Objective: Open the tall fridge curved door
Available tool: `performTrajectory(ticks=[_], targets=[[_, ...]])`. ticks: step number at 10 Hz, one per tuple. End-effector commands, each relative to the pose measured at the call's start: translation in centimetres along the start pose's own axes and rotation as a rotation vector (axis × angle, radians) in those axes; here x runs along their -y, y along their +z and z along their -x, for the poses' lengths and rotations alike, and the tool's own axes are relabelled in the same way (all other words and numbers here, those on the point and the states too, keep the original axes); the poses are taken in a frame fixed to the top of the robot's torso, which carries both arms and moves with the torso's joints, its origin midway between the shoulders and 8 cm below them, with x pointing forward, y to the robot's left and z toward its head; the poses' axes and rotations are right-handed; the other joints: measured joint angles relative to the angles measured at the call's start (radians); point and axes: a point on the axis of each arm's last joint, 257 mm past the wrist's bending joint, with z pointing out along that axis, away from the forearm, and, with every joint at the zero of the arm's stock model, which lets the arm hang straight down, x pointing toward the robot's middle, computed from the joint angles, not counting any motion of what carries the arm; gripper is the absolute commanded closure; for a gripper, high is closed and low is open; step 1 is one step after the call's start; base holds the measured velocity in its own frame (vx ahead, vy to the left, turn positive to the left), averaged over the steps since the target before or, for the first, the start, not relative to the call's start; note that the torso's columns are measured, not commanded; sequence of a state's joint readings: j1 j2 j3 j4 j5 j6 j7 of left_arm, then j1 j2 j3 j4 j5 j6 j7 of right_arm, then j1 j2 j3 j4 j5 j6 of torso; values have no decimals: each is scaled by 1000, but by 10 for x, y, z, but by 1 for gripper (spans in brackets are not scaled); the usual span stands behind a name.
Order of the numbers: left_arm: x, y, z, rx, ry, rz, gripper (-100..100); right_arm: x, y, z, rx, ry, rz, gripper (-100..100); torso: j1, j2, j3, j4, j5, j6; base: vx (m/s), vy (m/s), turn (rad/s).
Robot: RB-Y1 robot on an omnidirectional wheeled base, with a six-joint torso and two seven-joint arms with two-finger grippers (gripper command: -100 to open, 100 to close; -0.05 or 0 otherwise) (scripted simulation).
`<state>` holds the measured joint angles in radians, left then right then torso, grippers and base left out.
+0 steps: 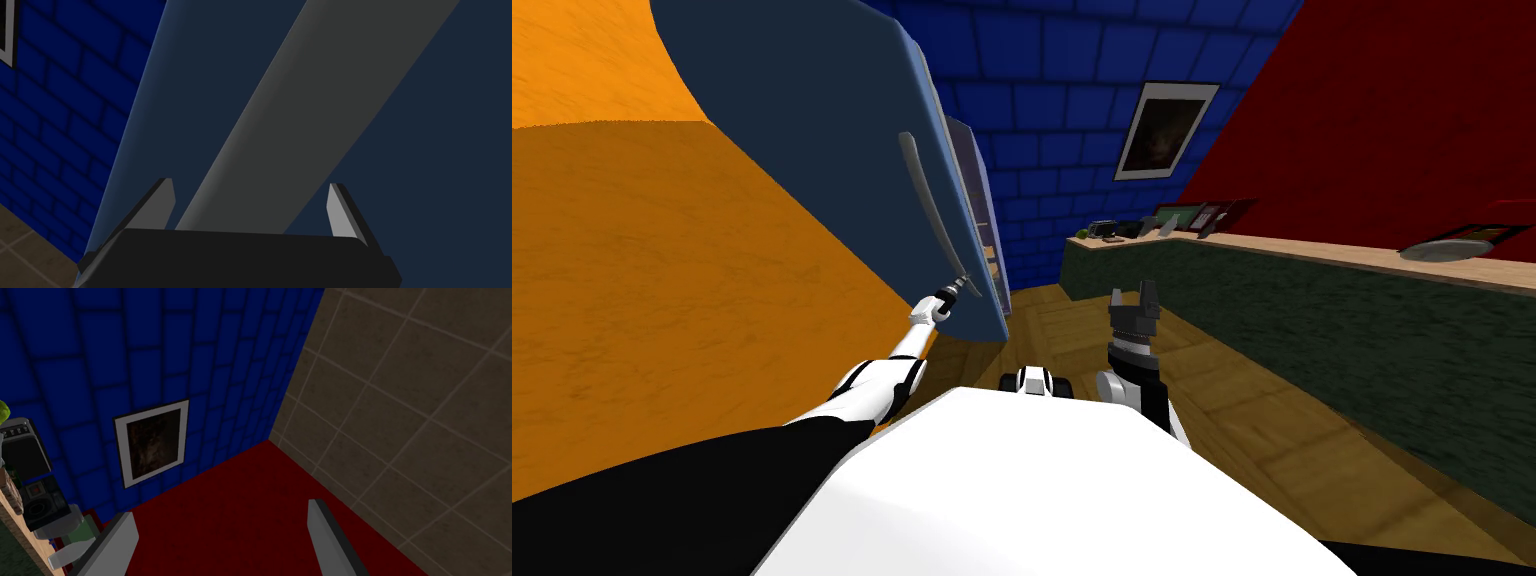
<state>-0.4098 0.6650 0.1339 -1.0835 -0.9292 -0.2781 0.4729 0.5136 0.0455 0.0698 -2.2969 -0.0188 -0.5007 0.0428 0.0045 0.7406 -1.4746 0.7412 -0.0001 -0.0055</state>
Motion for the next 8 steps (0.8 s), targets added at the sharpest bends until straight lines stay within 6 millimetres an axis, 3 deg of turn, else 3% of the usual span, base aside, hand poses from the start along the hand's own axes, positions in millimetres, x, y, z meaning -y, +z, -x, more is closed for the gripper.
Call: performTrajectory(ticks=[1, 8], targets=[[-19, 8, 21, 70, 12, 82, -100, 0, 0, 0, 0, 0, 0, 0, -1, -1, 0, 1, -1, -4, -133, 124, -316], [-53, 13, 40, 163, 20, 255, -100, 0, 0, 0, 0, 0, 0, 0, -1, 3, 2, 1, 0, -1, -150, 134, -303]])
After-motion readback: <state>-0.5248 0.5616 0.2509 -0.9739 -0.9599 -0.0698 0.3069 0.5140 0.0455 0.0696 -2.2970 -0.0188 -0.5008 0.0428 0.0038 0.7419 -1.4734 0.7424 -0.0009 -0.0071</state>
